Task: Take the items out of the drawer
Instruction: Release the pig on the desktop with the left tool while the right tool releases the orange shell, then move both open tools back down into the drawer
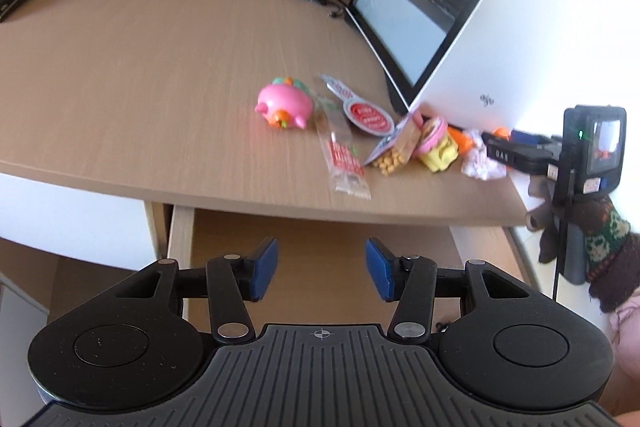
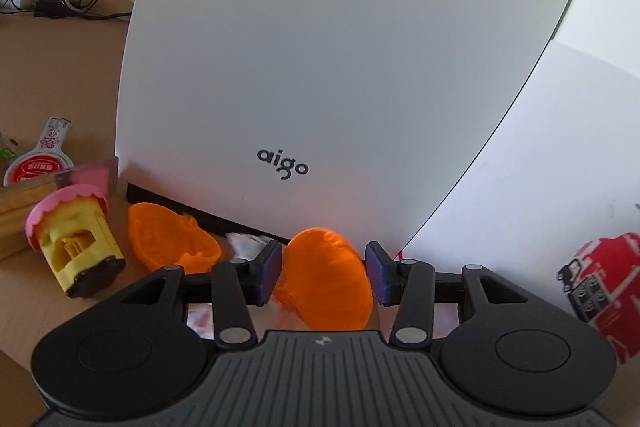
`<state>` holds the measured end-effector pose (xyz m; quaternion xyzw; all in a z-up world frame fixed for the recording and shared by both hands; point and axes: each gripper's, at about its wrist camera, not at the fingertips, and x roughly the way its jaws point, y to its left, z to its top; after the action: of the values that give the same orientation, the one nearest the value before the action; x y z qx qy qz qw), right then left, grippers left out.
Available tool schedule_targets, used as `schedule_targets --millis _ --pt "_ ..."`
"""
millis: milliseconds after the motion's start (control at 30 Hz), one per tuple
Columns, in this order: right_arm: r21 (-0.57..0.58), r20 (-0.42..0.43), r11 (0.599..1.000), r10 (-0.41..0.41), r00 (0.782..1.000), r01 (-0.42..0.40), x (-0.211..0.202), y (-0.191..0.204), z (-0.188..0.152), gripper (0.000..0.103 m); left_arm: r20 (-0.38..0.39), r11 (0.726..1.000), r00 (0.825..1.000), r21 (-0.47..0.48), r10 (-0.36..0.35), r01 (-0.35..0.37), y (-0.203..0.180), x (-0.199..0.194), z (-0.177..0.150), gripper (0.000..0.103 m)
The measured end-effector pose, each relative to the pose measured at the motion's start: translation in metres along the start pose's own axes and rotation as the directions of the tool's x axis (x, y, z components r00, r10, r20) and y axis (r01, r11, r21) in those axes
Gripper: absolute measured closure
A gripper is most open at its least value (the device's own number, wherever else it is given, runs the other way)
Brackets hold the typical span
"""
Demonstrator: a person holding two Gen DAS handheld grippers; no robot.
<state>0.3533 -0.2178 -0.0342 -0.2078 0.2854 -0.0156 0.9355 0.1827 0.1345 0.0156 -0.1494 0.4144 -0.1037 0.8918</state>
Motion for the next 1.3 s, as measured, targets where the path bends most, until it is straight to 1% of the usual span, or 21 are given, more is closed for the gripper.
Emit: schedule_targets --millis 67,100,267,333,367,433,500,567,633,700,733,800,900,933,1000,1067,1100,1133,1167,1233,1300 --pt "0.002 0.015 1.0 -0.009 1.0 0.009 -0.002 -0.001 0.001 0.042 -0.023 1.0 1.0 0.002 -0.006 0.006 0.0 0.005 -0.003 0.05" --pt "0.003 0.027 1.0 -0.008 1.0 0.008 -0.004 -0.001 0.001 0.04 -0.035 1.0 0.999 0.005 -0.011 0.012 -0.001 0.008 -0.003 0.05" --pt "0.02 0.063 1.0 0.022 0.998 -0.024 -0.028 -0.006 0.011 0.039 -0.077 0.998 0.996 0.044 -0.048 0.052 -0.008 0.018 -0.01 0.05" --pt "0.088 0.073 0.994 0.053 0.996 -0.059 -0.048 -0.017 0.015 0.037 -0.098 0.996 0.994 0.061 -0.057 0.063 -0.012 0.023 -0.013 0.05" --pt "0.141 0.07 0.985 0.092 0.993 -0.101 -0.059 -0.023 0.016 0.033 -0.11 0.995 0.992 0.069 -0.062 0.07 -0.014 0.025 -0.015 0.05" --pt "0.227 0.04 0.946 0.229 0.973 -0.232 -0.077 -0.033 0.011 0.028 -0.137 0.993 0.988 0.085 -0.075 0.087 -0.018 0.03 -0.018 0.05" --pt "0.291 -0.022 0.901 0.343 0.939 -0.322 -0.09 -0.033 -0.002 0.028 -0.177 0.989 0.98 0.105 -0.088 0.108 -0.025 0.036 -0.023 0.05" --pt "0.344 -0.099 0.865 0.421 0.902 -0.366 -0.099 -0.026 -0.025 0.028 -0.215 0.983 0.972 0.131 -0.097 0.127 -0.032 0.042 -0.029 0.05" --pt "0.389 -0.166 0.836 0.476 0.863 -0.387 -0.106 -0.018 -0.047 0.028 -0.258 0.975 0.96 0.162 -0.106 0.151 -0.039 0.048 -0.034 0.05" --pt "0.41 -0.218 0.825 0.503 0.836 -0.389 -0.114 -0.014 -0.07 0.028 -0.327 0.965 0.937 0.186 -0.118 0.186 -0.047 0.059 -0.039 0.05" --pt "0.406 -0.239 0.829 0.502 0.831 -0.384 -0.121 -0.016 -0.076 0.028 -0.369 0.959 0.921 0.192 -0.128 0.21 -0.051 0.066 -0.043 0.05" --pt "0.386 -0.272 0.845 0.487 0.83 -0.369 -0.129 -0.016 -0.08 0.028 -0.424 0.946 0.895 0.208 -0.14 0.247 -0.063 0.079 -0.049 0.05" --pt "0.393 -0.264 0.851 0.468 0.844 -0.349 -0.133 -0.029 -0.074 0.028 -0.499 0.925 0.854 0.237 -0.147 0.298 -0.087 0.098 -0.059 0.05" --pt "0.41 -0.257 0.846 0.465 0.847 -0.34 -0.135 -0.036 -0.072 0.028 -0.531 0.922 0.833 0.226 -0.155 0.316 -0.096 0.105 -0.061 0.05" --pt "0.44 -0.243 0.835 0.466 0.851 -0.331 -0.136 -0.048 -0.064 0.028 -0.605 0.93 0.776 0.155 -0.176 0.332 -0.109 0.119 -0.067 0.05" --pt "0.452 -0.228 0.831 0.459 0.859 -0.324 -0.137 -0.056 -0.06 0.028 -0.667 0.944 0.719 0.072 -0.194 0.321 -0.119 0.135 -0.075 0.05" --pt "0.449 -0.224 0.834 0.451 0.864 -0.32 -0.138 -0.058 -0.059 0.028 -0.687 0.95 0.699 0.044 -0.195 0.309 -0.122 0.141 -0.079 0.05" --pt "0.442 -0.221 0.84 0.443 0.869 -0.316 -0.138 -0.057 -0.057 0.028 -0.702 0.957 0.685 0.019 -0.193 0.288 -0.124 0.148 -0.082 0.05" --pt "0.435 -0.221 0.845 0.435 0.873 -0.311 -0.138 -0.058 -0.057 0.028 -0.711 0.965 0.677 -0.008 -0.191 0.263 -0.126 0.154 -0.084 0.05" --pt "0.42 -0.223 0.854 0.425 0.877 -0.307 -0.138 -0.056 -0.057 0.028 -0.721 0.972 0.664 -0.052 -0.197 0.231 -0.129 0.163 -0.088 0.05" --pt "0.411 -0.222 0.86 0.416 0.882 -0.303 -0.138 -0.056 -0.057 0.028 -0.736 0.98 0.655 -0.063 -0.172 0.187 -0.13 0.17 -0.094 0.05"
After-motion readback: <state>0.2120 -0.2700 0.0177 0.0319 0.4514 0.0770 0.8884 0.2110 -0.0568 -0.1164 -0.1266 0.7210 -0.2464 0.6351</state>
